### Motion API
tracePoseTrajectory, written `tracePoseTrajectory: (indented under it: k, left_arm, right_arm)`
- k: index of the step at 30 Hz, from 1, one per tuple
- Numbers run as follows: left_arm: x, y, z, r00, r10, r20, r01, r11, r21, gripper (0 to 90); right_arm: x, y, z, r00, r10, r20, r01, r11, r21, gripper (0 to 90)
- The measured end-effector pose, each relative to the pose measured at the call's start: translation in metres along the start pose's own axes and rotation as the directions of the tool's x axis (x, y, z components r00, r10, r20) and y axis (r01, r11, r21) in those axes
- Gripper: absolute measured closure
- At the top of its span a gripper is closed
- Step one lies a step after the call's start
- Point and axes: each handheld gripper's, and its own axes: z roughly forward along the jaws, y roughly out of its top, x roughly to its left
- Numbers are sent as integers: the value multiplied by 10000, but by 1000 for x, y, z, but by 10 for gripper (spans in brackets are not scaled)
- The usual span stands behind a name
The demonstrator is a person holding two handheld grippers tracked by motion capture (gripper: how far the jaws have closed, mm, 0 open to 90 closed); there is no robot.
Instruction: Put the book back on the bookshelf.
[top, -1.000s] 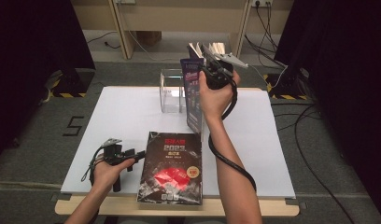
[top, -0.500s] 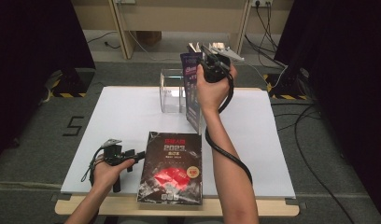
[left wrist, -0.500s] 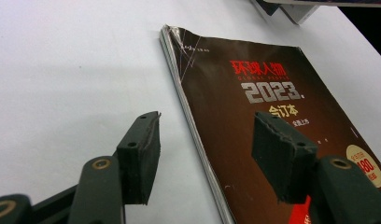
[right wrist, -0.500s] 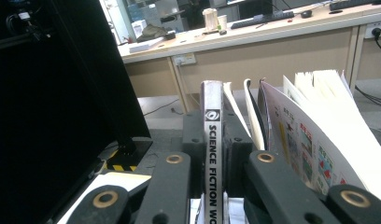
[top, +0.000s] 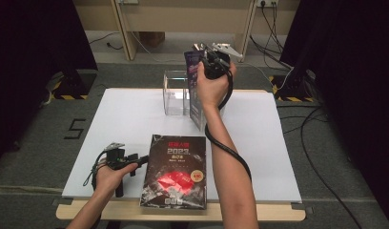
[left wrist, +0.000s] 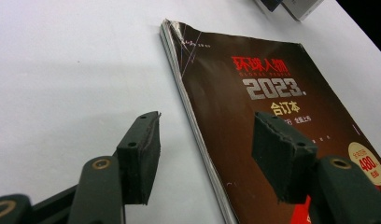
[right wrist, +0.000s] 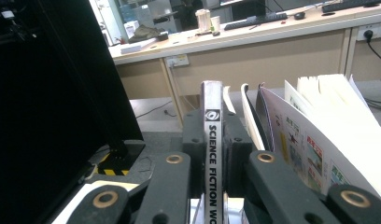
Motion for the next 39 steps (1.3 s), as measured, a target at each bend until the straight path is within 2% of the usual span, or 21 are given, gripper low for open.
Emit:
tracePoseTrajectory:
  k: [7, 11, 18, 21, 23, 25, 31, 34, 36, 39]
  left_arm:
    - [0, 0, 0, 10000, -20, -16, 20, 10000, 15, 415]
    - [1, 0, 0, 10000, -57, -2, 57, 10000, 4, 415]
    - [1, -1, 1, 10000, -24, 30, 24, 10000, 35, 415]
    - [1, -1, 1, 10000, -52, 44, 52, 10000, 36, 415]
    - [2, -2, 0, 10000, -76, 46, 76, 10000, 7, 415]
    - [3, -2, 1, 9999, -100, -18, 100, 9999, 36, 415]
    - [2, -3, 2, 10000, -89, 13, 88, 9999, 96, 415]
    - [2, -4, 2, 10000, -64, 16, 64, 9999, 109, 415]
    - [2, -5, 3, 10000, -75, 39, 74, 9999, 134, 415]
    - [2, -5, 3, 10000, -83, 16, 83, 9999, 145, 415]
  right_arm:
    - [2, 0, 11, 9998, -139, 163, 139, 9999, -1, 828]
    - [2, 2, 15, 9997, 14, 243, -12, 9999, -110, 828]
    - [4, 0, 26, 9983, -215, 536, 220, 9997, -88, 828]
    - [6, -6, 31, 9956, -566, 753, 571, 9983, -56, 827]
    - [10, -5, 28, 9901, -986, 998, 982, 9951, 93, 827]
    - [13, -4, 26, 9869, -1230, 1045, 1209, 9923, 263, 826]
    - [15, -8, 13, 9840, -1471, 1001, 1443, 9889, 349, 821]
    - [17, -11, 0, 9822, -1579, 1014, 1548, 9872, 380, 811]
    - [17, -15, -8, 9802, -1662, 1079, 1605, 9852, 595, 812]
    - [14, -21, -24, 9798, -1765, 945, 1728, 9839, 457, 818]
